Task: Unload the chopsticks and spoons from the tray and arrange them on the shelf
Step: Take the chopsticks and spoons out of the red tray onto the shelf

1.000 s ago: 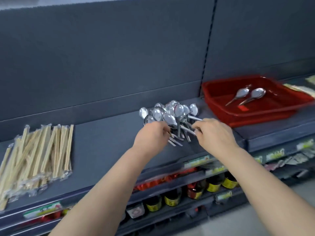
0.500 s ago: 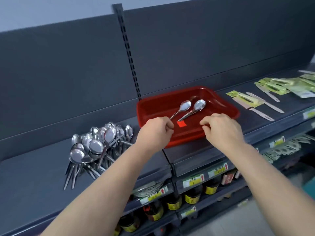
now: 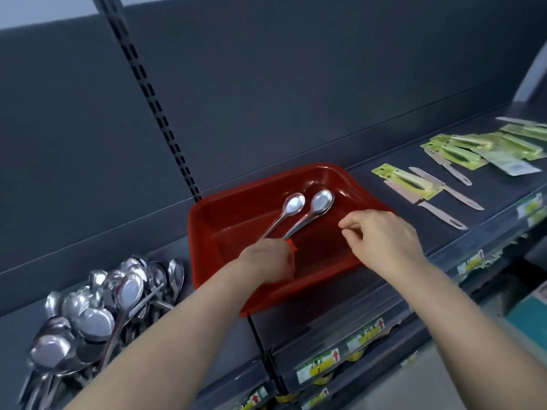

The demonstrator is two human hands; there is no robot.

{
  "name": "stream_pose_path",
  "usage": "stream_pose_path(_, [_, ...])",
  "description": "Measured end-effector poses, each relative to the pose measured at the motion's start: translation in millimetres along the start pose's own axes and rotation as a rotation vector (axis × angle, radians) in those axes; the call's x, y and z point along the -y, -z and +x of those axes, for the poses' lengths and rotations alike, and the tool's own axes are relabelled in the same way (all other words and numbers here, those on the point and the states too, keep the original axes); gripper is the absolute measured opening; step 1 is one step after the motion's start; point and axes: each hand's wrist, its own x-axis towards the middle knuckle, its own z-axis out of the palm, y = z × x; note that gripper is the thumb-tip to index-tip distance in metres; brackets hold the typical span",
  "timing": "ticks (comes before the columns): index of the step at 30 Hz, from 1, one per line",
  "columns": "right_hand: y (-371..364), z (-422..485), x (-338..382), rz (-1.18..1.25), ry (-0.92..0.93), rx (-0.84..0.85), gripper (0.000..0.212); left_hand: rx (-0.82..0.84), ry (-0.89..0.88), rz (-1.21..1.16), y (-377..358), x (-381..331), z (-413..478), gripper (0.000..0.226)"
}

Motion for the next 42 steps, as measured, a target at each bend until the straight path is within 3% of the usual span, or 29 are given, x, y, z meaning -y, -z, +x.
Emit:
stream_pose_path(4, [-2.6,22.4,-6.8,0.031,0.015,0.066,0.017,-0.056,0.084,0.114,2.4,2.9,17.5,0.028])
stream_pose_path(7, [-6.2,43.2,-10.8,0.014,0.052,0.098,0.017,-0.060,0.162,0.016,9.4,10.1,25.2,0.027])
stream_pose_path(10, [-13.0,58.3,-15.2,0.002,0.090,0.148,0.017,-0.232,0.280,-0.115,17.8,11.2,35.9,0.016])
stream_pose_path(12, [-16.5,65.1,-17.8,-0.008,0.121,0.156,0.017,-0.318,0.342,-0.106,21.0,10.0,48.2,0.020])
stream_pose_path(15, [-19.9,70.1,-21.3,0.008,0.173,0.174,0.019,-0.263,0.402,-0.044,18.7,7.0,66.2,0.029])
stream_pose_path(19, [-22.6,72.3,-24.0,0.034,0.223,0.187,0.018,-0.223,0.477,-0.051,15.7,7.4,78.1,0.022])
stream_pose_path(24, [-20.2,75.3,-26.9,0.115,0.199,0.176,0.016,-0.313,0.445,-0.194,24.0,-5.6,88.7,0.022])
stream_pose_path(29, [-18.5,71.3,-29.4,0.146,0.219,0.198,0.017,-0.199,0.443,-0.206,20.6,-25.7,97.0,0.032])
stream_pose_path(34, [-16.5,72.6,-29.2,0.139,0.241,0.236,0.016,-0.171,0.499,-0.211,19.6,-18.5,84.0,0.022])
stream_pose_path(42, [-22.7,96.0,9.7,-0.011,0.381,0.421,0.027,-0.357,0.511,-0.301,18.1,7.5,32.5,0.028])
